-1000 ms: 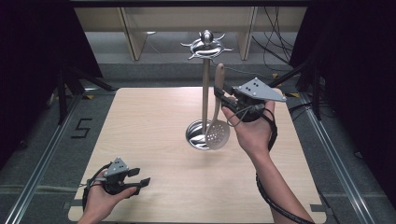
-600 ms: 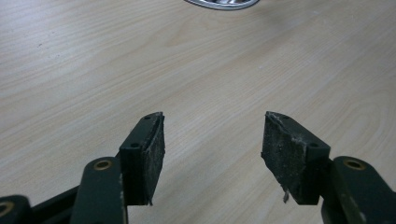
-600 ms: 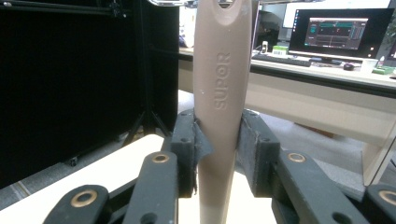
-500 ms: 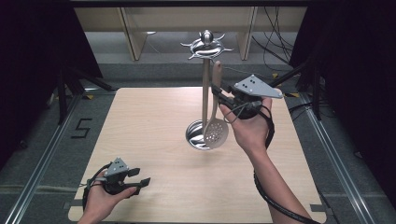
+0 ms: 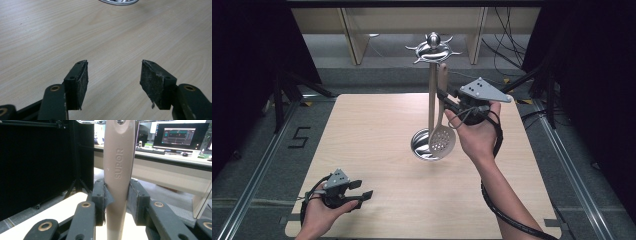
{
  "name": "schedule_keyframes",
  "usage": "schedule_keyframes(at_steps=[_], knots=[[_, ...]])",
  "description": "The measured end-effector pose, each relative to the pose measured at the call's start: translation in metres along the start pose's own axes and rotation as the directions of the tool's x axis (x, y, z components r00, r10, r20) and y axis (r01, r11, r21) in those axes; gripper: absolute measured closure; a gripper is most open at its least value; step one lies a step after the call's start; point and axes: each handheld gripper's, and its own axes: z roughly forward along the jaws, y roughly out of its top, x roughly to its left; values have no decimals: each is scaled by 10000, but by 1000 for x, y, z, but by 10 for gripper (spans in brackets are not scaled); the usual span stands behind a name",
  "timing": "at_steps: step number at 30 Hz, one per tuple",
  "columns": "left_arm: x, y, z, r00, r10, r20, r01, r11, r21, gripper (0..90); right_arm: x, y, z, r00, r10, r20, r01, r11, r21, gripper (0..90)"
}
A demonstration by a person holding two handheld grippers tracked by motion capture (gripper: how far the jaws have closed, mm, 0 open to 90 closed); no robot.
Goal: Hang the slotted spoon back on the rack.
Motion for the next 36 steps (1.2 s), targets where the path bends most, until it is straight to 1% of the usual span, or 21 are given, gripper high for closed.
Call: schedule_keyframes(at_steps=[6, 8, 11, 12, 13, 14, 17, 18, 19, 20, 21, 23, 24, 26, 28, 29, 31, 32, 33, 34, 36], knots=[[0, 0, 0, 10000, -5, -3, 5, 10000, 2, 383, 1, 1, 3, 10000, 68, -41, -67, 9999, 100, 698], [0, 0, 0, 10000, 22, 8, -22, 10000, 23, 383, 0, 1, 5, 10000, -75, 39, 75, 9999, 110, 698], [0, 0, 0, 10000, 12, 27, -12, 10000, 17, 383, 1, 2, 6, 10000, 14, 27, -14, 9999, 107, 697], [0, 0, 0, 10000, 18, 43, -18, 10000, 29, 383, 0, 2, 7, 9999, -132, 56, 131, 9999, 106, 697], [0, 0, 0, 10000, 18, 43, -18, 10000, 29, 383, 0, 2, 7, 9999, -132, 56, 131, 9999, 106, 697], [0, 0, 0, 10000, 15, 12, -15, 10000, 17, 383, 2, 3, 7, 9999, 79, 83, -80, 9998, 209, 697], [0, 0, 0, 10000, 10, 17, -10, 10000, 19, 383, 1, 3, 8, 9998, -111, 146, 110, 9999, 102, 697], [1, 0, -1, 9999, 115, 1, -115, 9999, 102, 383, 1, 3, 8, 9998, -98, 144, 96, 9999, 102, 697], [1, 0, -1, 9999, 115, 1, -115, 9999, 102, 383, 1, 3, 8, 9998, -98, 144, 96, 9999, 102, 697], [0, 0, 0, 10000, -6, 15, 6, 10000, -9, 383, 1, 3, 8, 9999, -59, 146, 58, 9999, 101, 697], [0, 0, 0, 10000, 1, 18, -1, 10000, 9, 383, 2, 3, 8, 9999, 50, 130, -51, 9999, 122, 697], [0, 0, 0, 10000, 8, 24, -8, 10000, 12, 383, 1, 3, 7, 9997, -116, 237, 113, 9999, 107, 697], [0, 0, 0, 10000, 37, 78, -37, 10000, 75, 383, 2, 3, 7, 9998, -38, 217, 36, 9999, 116, 697], [0, 0, 1, 10000, 27, 41, -27, 10000, -9, 383, 3, 4, 6, 9998, 16, 216, -20, 9999, 162, 697], [0, 0, 1, 10000, 27, 43, -27, 10000, -8, 383, 2, 5, 6, 9996, -94, 262, 90, 9998, 171, 697], [1, 0, 0, 9999, 141, 35, -142, 9999, 87, 383, 2, 5, 6, 9994, -161, 294, 155, 9997, 184, 697], [1, 0, 0, 9999, 169, 28, -169, 9998, 88, 383, 3, 5, 6, 9992, -210, 329, 201, 9994, 265, 697], [1, 0, 0, 9999, 166, 26, -166, 9998, 88, 383, 3, 5, 8, 9982, -413, 439, 399, 9987, 316, 696], [0, 0, 1, 10000, 56, 35, -56, 10000, 6, 383, 3, 5, 8, 9982, -413, 439, 399, 9987, 316, 696], [0, 0, 0, 10000, 26, 66, -27, 10000, 88, 383, 4, 6, 8, 9984, -300, 473, 283, 9989, 368, 696], [0, 0, 0, 10000, 7, 2, -7, 10000, 17, 383, 5, 6, 9, 9984, -331, 457, 313, 9988, 388, 696]])
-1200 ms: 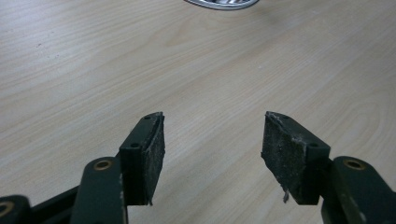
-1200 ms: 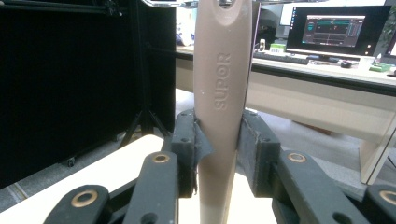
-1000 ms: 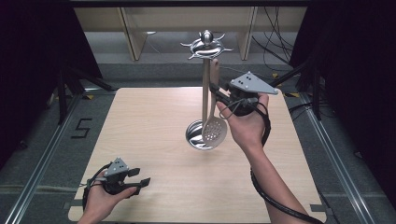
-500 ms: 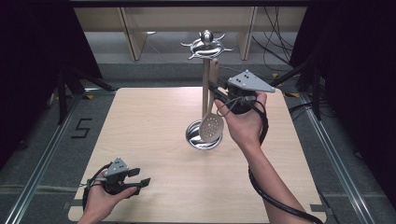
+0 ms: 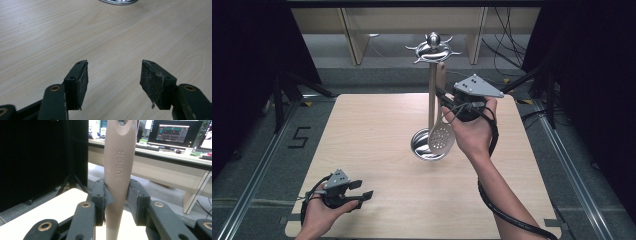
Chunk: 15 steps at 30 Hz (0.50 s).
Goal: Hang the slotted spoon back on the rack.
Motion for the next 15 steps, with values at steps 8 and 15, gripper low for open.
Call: schedule_keyframes(at_steps=[8, 15], knots=[[1, 0, -1, 9999, 93, 79, -94, 9999, 80, 383, 2, 2, 3, 9999, -54, 153, 52, 10000, 69, 692], [0, 0, 0, 10000, -5, 14, 5, 10000, -18, 383, 1, 2, 3, 9999, -111, 72, 111, 9999, 51, 673]])
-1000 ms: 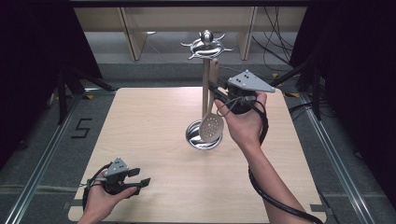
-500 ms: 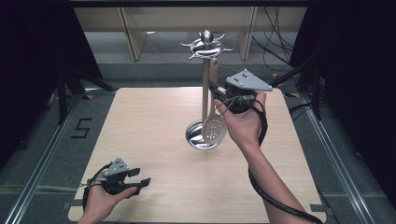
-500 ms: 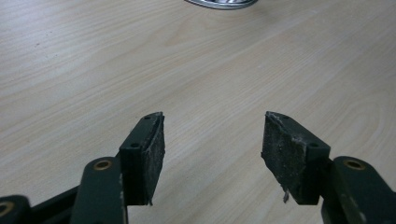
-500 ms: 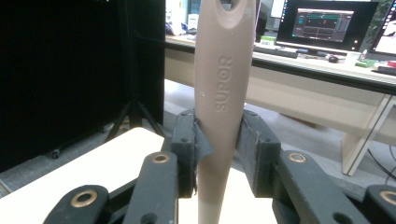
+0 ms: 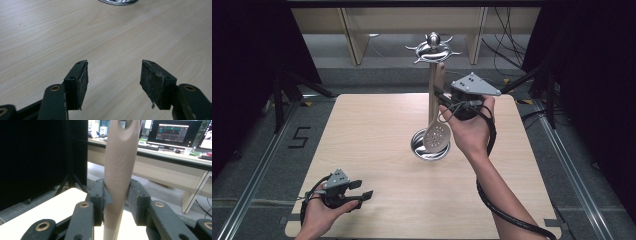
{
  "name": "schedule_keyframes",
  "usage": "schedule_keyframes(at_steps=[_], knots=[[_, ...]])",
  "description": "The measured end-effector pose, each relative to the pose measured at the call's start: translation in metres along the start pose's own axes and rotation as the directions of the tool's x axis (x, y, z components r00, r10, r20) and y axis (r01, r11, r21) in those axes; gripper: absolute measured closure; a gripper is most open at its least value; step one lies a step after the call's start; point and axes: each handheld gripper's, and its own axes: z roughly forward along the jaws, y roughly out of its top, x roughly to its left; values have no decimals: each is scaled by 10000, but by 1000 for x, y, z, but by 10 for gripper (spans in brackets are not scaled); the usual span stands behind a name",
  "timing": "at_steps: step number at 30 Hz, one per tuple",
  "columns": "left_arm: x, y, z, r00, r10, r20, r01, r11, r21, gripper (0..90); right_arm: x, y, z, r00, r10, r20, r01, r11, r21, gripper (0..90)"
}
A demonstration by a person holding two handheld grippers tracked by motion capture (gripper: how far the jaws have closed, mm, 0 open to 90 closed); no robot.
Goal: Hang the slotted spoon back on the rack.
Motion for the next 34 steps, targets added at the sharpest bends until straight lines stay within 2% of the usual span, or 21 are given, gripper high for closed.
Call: schedule_keyframes(at_steps=[2, 3, 7, 9, 10, 12, 13, 15, 19, 20, 22, 23, 24, 25, 26, 27, 28, 29, 30, 33, 34], knots=[[1, 0, -1, 10000, 71, 50, -71, 10000, 52, 383, 2, 2, -2, 9999, 36, -104, -37, 10000, -54, 600], [1, 0, -1, 10000, 71, 50, -71, 10000, 52, 383, 2, 2, -2, 9999, 36, -104, -37, 10000, -54, 600], [2, 0, -2, 9998, 198, 38, -199, 9997, 158, 383, 2, -2, -9, 9999, -135, -106, 133, 9998, -180, 501], [1, 0, -1, 10000, 86, 47, -86, 9999, 54, 383, -1, -5, -13, 9997, -204, -125, 202, 9996, -200, 483], [1, 0, -1, 10000, 86, 47, -86, 9999, 54, 383, -2, -7, -15, 9998, -74, -167, 72, 9999, -144, 477], [-1, -1, 0, 9998, -152, 92, 152, 9999, -21, 383, -4, -9, -16, 9998, -121, -135, 119, 9998, -144, 472], [0, 0, -1, 9999, -101, 42, 101, 9998, 169, 383, -5, -11, -18, 9998, -125, -182, 123, 9999, -107, 469], [-1, 0, 0, 9999, 17, -116, -17, 10000, 43, 383, -11, -18, -25, 9996, -129, -237, 131, 9999, 60, 465], [0, 0, 0, 10000, 57, 34, -57, 10000, 60, 383, -15, -28, -32, 9993, -153, -339, 161, 9996, 237, 464], [0, 0, 0, 10000, 43, 30, -43, 10000, 57, 383, -16, -37, -37, 9990, -29, -449, 53, 9986, 535, 462], [1, 0, -1, 9999, 100, 11, -100, 9999, 110, 383, -19, -42, -39, 9988, -232, -437, 253, 9985, 484, 462], [0, -1, 0, 10000, -25, 11, 25, 10000, -31, 383, -20, -55, -44, 9987, -80, -499, 123, 9961, 870, 459], [0, -1, 0, 10000, -25, 11, 25, 10000, -31, 383, -20, -55, -44, 9987, -80, -499, 123, 9961, 870, 459], [0, 0, -1, 9999, -121, -32, 122, 9998, 180, 383, -24, -70, -48, 9967, -74, -807, 173, 9923, 1229, 457], [0, 0, -1, 9999, -121, -32, 122, 9998, 180, 383, -24, -70, -48, 9967, -74, -807, 173, 9923, 1229, 457], [-1, -1, 0, 9998, -162, 77, 162, 9999, 14, 383, -24, -79, -51, 9961, 89, -879, 43, 9888, 1493, 456], [-1, -1, 0, 9998, -184, 43, 184, 9998, -6, 383, -27, -89, -54, 9948, -14, -1015, 190, 9847, 1732, 454], [1, 0, -1, 9999, 106, -4, -106, 9999, 62, 383, -27, -100, -56, 9940, 197, -1076, 27, 9788, 2047, 453], [1, 0, -1, 10000, 99, -9, -99, 9999, 76, 383, -27, -125, -62, 9912, 559, -1204, -231, 9659, 2580, 449], [-1, 0, 2, 10000, -16, -1, 16, 10000, -5, 383, -30, -160, -69, 9857, 816, -1477, -352, 9555, 2928, 444], [-1, 0, 2, 10000, -16, -1, 16, 10000, -5, 383, -28, -170, -72, 9815, 1175, -1512, -634, 9444, 3227, 436]])
